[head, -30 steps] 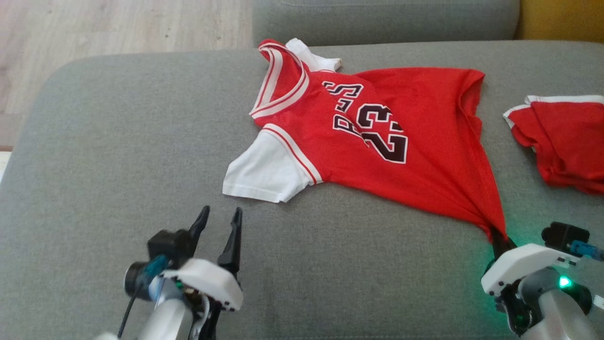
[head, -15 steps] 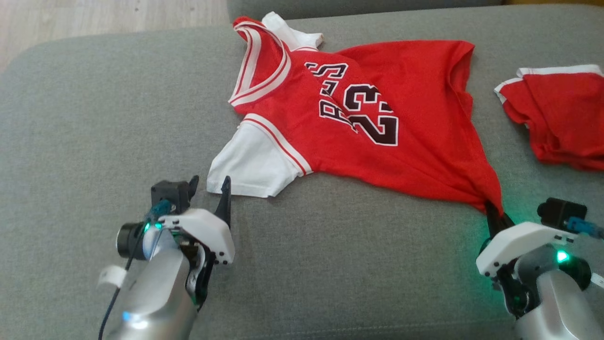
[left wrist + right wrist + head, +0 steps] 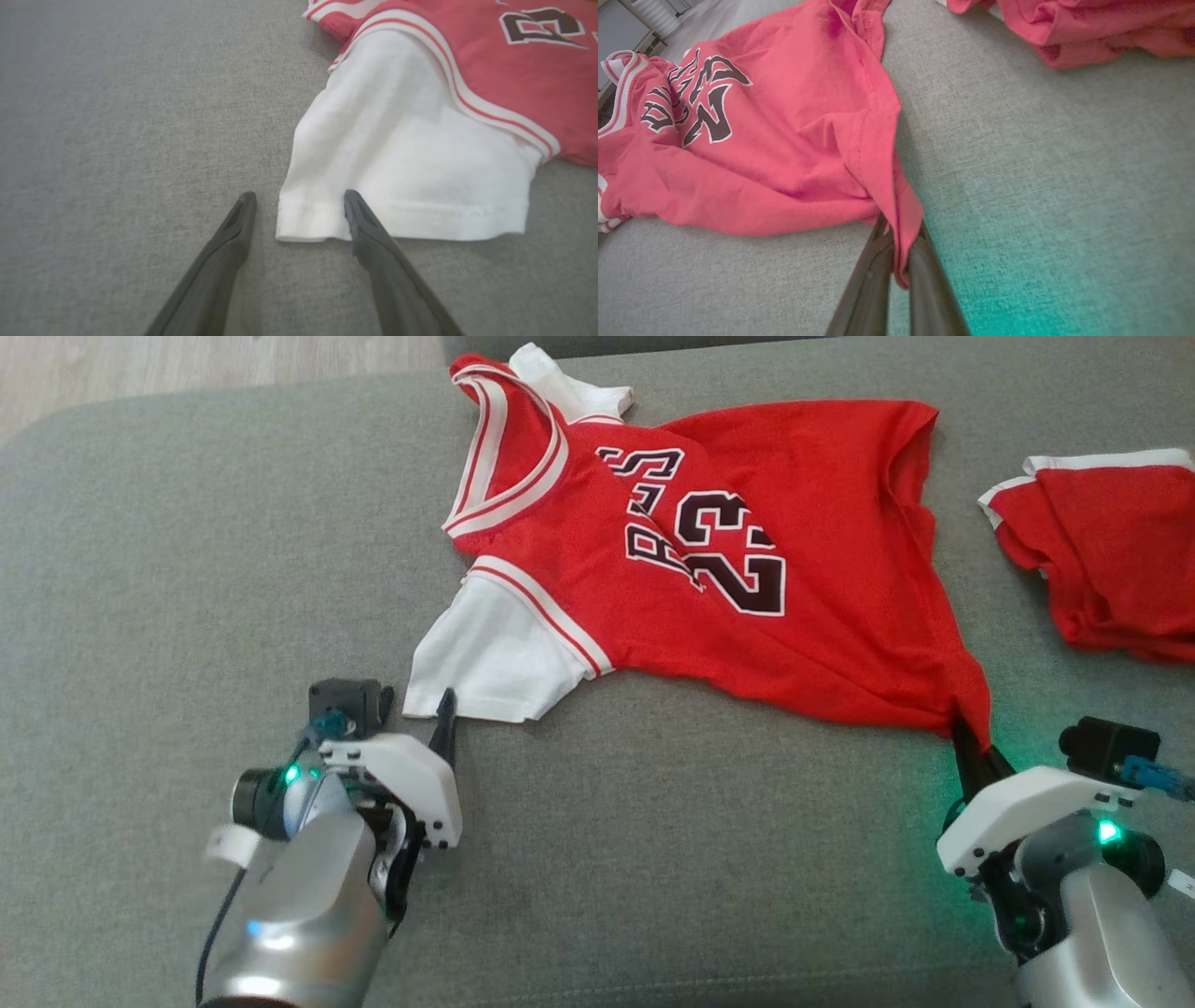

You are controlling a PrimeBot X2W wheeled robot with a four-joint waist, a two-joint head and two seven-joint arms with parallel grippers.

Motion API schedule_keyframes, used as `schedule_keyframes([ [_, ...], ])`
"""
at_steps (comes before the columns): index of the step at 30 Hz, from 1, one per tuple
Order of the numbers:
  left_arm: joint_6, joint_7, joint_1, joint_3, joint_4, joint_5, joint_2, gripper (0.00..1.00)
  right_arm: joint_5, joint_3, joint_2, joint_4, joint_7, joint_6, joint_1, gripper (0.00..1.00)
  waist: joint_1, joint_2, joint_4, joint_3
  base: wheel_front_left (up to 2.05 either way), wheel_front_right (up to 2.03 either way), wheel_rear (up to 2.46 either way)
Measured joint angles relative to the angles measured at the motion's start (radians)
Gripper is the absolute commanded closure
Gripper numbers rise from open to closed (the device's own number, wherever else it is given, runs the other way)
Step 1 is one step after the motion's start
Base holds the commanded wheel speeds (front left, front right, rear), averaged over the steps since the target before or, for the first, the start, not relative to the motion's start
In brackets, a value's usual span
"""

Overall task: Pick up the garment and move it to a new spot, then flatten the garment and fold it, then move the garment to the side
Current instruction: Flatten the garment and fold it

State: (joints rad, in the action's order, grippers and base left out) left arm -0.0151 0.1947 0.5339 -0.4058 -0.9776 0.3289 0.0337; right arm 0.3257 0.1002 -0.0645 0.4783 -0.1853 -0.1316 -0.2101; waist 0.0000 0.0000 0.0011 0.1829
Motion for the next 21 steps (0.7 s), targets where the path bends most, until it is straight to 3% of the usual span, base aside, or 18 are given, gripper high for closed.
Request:
schedule_keyframes([
  [3, 0.017, -0.023, 0.03, -0.014, -0.021, 0.01, 0.0, 0.0, 0.0, -0.001, 0.001, -0.01, -0.002, 0.0, -0.001, 1.0, 0.0, 0.0, -0.003, 0.007, 0.0, 0.0, 0.0],
  [4, 0.025, -0.032, 0.038, -0.019, -0.026, 0.015, 0.0, 0.82, 0.0, -0.001, 0.002, -0.012, -0.009, 0.0, -0.001, 1.0, 0.0, 0.0, -0.004, 0.008, 0.0, 0.0, 0.0],
  [5, 0.026, -0.038, 0.046, -0.029, -0.03, 0.018, 0.0, 1.0, -0.001, -0.002, 0.002, -0.014, -0.009, 0.0, -0.001, 1.0, 0.0, 0.0, -0.003, 0.008, 0.0, 0.0, 0.0],
  [13, 0.052, -0.024, 0.049, -0.04, -0.032, 0.075, -0.002, 1.0, 0.002, -0.026, -0.002, -0.049, -0.008, 0.0, -0.002, 1.0, 0.0, 0.0, 0.012, -0.02, 0.0, 0.0, 0.0],
  [21, 0.121, 0.009, 0.075, 0.03, 0.107, 0.203, -0.002, 1.0, 0.065, -0.068, -0.08, -0.102, -0.028, 0.0, -0.06, 1.0, 0.0, 0.0, 0.032, -0.081, 0.0, 0.0, 0.0],
])
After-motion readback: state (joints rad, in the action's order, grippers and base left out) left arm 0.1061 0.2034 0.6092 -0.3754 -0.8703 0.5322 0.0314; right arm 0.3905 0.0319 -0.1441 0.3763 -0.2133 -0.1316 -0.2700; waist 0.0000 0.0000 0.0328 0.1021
